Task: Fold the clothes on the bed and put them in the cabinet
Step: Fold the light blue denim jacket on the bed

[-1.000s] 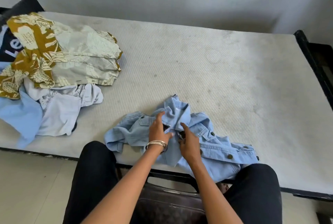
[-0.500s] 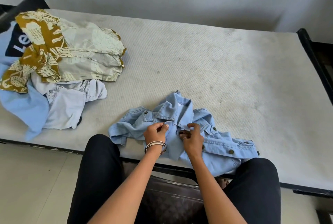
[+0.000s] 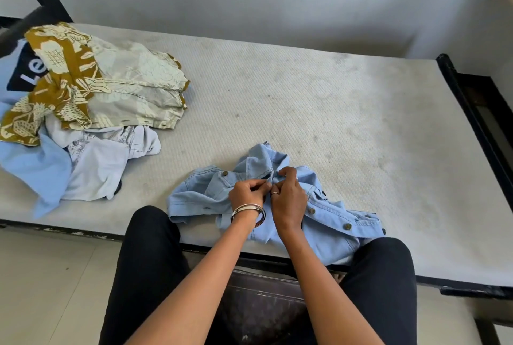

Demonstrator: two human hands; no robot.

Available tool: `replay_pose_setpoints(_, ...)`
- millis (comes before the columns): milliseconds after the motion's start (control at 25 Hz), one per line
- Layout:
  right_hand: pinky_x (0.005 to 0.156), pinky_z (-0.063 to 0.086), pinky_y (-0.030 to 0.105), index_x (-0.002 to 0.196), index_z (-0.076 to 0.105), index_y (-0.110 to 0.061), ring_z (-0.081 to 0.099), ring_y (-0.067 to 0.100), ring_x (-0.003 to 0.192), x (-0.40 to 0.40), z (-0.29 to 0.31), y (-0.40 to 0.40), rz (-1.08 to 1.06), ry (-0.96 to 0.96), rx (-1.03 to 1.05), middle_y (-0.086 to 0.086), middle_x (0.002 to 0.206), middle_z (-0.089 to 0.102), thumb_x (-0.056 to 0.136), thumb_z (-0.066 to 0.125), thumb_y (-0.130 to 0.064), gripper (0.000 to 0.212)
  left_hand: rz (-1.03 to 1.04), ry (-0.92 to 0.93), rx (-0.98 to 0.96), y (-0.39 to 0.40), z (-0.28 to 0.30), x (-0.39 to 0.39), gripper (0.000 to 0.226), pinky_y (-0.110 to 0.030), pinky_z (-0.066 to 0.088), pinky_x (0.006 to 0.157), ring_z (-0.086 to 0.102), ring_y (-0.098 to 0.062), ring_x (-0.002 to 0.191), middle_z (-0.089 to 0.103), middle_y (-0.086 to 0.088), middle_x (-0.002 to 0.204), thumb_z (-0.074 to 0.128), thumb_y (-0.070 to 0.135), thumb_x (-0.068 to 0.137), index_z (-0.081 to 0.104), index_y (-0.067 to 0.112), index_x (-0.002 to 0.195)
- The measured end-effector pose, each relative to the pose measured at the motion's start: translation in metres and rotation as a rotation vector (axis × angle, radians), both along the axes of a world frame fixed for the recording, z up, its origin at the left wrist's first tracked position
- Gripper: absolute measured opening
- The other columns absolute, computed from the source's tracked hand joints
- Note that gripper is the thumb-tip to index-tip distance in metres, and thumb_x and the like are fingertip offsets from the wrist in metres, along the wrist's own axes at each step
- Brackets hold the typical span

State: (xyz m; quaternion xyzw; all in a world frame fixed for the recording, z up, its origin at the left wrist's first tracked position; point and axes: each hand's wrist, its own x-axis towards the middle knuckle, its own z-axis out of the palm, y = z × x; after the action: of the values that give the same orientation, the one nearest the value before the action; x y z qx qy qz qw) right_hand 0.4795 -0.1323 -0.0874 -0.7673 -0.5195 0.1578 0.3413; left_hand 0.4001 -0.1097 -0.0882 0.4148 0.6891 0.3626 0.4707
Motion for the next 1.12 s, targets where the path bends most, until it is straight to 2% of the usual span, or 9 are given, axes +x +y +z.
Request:
replay_pose_setpoints(120,0.059,0.044,0.036,0.117,0.052,-0.009,0.062,0.027,0.070,0.003,0.006,0.000,0.024,0.064,0.013,0.007,0.081,0.067,0.081,0.056,0.006,0.039,0.015,-0.015,0.003,-0.001,0.004,0.002,0.016,-0.038,0.058,0.079,0.071,-0.025,0.078,0.075,-0.009,0.082,0.079,0.017,0.077,0.078,0.010,0.092)
replay_pose_setpoints(240,0.065,0.049,0.016,0.120,0.056,-0.010,0.065,0.014,0.073,0.011,0.012,-0.002,-0.065,0.370,0.015,-0.003,0.078,0.067,0.081,0.066,0.007,0.044,0.046,-0.065,-0.012,0.000,0.006,0.005,0.013,-0.040,0.059,0.077,0.071,-0.022,0.073,0.074,-0.004,0.075,0.080,0.015,0.076,0.078,0.014,0.089)
replay_pose_setpoints(320,0.066,0.048,0.009,0.118,0.059,-0.011,0.067,0.008,0.075,0.015,0.011,-0.005,-0.107,0.472,0.027,-0.004,0.081,0.069,0.081,0.069,0.007,0.043,0.037,-0.090,-0.017,-0.001,0.005,0.008,0.015,-0.040,0.059,0.077,0.071,-0.022,0.075,0.075,-0.004,0.078,0.079,0.011,0.076,0.078,0.012,0.091)
replay_pose_setpoints(440,0.070,0.053,0.017,0.115,0.061,-0.015,0.066,0.000,0.072,0.020,0.010,-0.006,-0.121,0.544,0.015,-0.005,0.084,0.070,0.082,0.072,0.005,0.040,-0.037,-0.069,0.012,-0.001,0.002,0.008,0.016,-0.041,0.060,0.078,0.071,-0.024,0.080,0.075,-0.010,0.088,0.071,0.002,0.083,0.076,0.008,0.096)
replay_pose_setpoints(560,0.073,0.054,0.022,0.113,0.062,-0.015,0.069,0.005,0.077,0.028,0.011,-0.004,-0.056,0.601,-0.057,-0.002,0.087,0.072,0.083,0.070,0.004,0.037,-0.063,-0.134,-0.011,0.002,0.006,0.003,0.018,-0.040,0.061,0.069,0.071,-0.028,0.075,0.073,-0.018,0.086,0.063,-0.006,0.087,0.074,0.004,0.095)
replay_pose_setpoints(680,0.072,0.055,0.023,0.116,0.059,-0.019,0.070,0.008,0.080,0.031,0.017,-0.004,0.022,0.607,-0.095,-0.002,0.088,0.072,0.084,0.075,-0.008,0.037,-0.061,-0.029,0.045,0.005,0.007,0.003,0.010,-0.030,0.060,0.060,0.068,-0.016,0.059,0.072,-0.012,0.075,0.073,-0.003,0.078,0.075,0.002,0.086)
replay_pose_setpoints(760,0.071,0.057,0.023,0.117,0.057,-0.020,0.069,0.009,0.078,0.031,0.020,-0.004,-0.005,0.567,-0.088,0.000,0.086,0.072,0.083,0.073,-0.002,0.041,-0.088,0.085,0.106,0.005,0.008,0.008,0.006,-0.030,0.059,0.061,0.069,-0.017,0.060,0.073,-0.011,0.074,0.075,0.001,0.076,0.076,0.005,0.081)
replay_pose_setpoints(880,0.072,0.058,0.035,0.116,0.057,-0.015,0.069,0.017,0.074,0.028,0.022,-0.003,-0.096,0.526,-0.045,-0.003,0.075,0.069,0.080,0.059,0.013,0.045,-0.146,0.140,0.163,0.005,0.008,0.014,0.009,-0.028,0.058,0.064,0.069,-0.020,0.063,0.073,-0.011,0.072,0.081,0.010,0.073,0.076,0.005,0.078)
replay_pose_setpoints(1120,0.060,0.051,0.049,0.106,0.047,-0.012,0.060,0.026,0.062,0.022,0.015,-0.004,0.004,0.300,0.048,-0.003,0.068,0.057,0.085,0.053,0.007,0.029,-0.226,0.204,0.154,0.011,0.011,0.009,0.004,-0.027,0.057,0.069,0.070,-0.020,0.067,0.073,-0.009,0.070,0.079,0.007,0.071,0.077,0.008,0.075)
